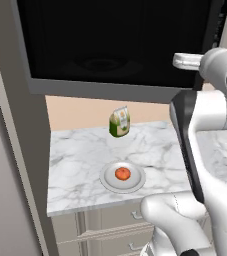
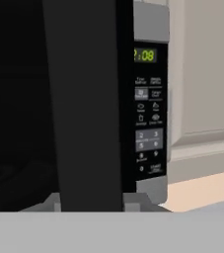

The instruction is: Pick the squash from the counter and place it in the microwave. Then turn on the microwave.

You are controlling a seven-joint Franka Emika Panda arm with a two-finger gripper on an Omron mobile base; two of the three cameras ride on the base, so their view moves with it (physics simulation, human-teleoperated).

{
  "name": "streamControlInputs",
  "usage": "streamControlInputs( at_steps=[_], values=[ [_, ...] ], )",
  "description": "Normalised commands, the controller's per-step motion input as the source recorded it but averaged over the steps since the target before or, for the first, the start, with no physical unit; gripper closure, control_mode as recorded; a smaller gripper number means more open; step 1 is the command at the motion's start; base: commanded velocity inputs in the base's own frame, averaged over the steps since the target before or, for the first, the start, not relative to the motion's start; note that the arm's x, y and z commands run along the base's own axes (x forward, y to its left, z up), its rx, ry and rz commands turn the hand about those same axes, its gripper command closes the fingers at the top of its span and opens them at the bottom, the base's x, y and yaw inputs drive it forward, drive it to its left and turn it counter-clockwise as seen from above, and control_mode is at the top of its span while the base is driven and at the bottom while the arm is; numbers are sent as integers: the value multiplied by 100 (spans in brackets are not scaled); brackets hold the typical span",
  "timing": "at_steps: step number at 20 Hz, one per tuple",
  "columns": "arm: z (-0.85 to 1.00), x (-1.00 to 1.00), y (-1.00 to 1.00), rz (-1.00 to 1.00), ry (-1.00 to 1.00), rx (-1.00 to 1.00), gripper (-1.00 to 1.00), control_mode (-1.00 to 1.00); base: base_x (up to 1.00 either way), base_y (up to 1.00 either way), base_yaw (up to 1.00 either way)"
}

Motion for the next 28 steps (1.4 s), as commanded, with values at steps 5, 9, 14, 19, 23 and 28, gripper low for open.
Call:
streamControlInputs(
  at_steps=[5,9,14,19,23,28],
  values=[
    [17,-72,0,-7,-7,0,100,-100,0,0,0],
    [19,-72,0,-8,-5,0,100,-100,0,0,0],
    [8,-84,0,-7,-9,0,100,-100,0,0,0],
    [0,-83,0,-5,-11,0,100,-100,0,0,0],
    [0,-75,0,-3,-9,0,100,-100,0,0,0],
    [0,-69,0,-3,-8,0,100,-100,0,0,0]
  ],
)
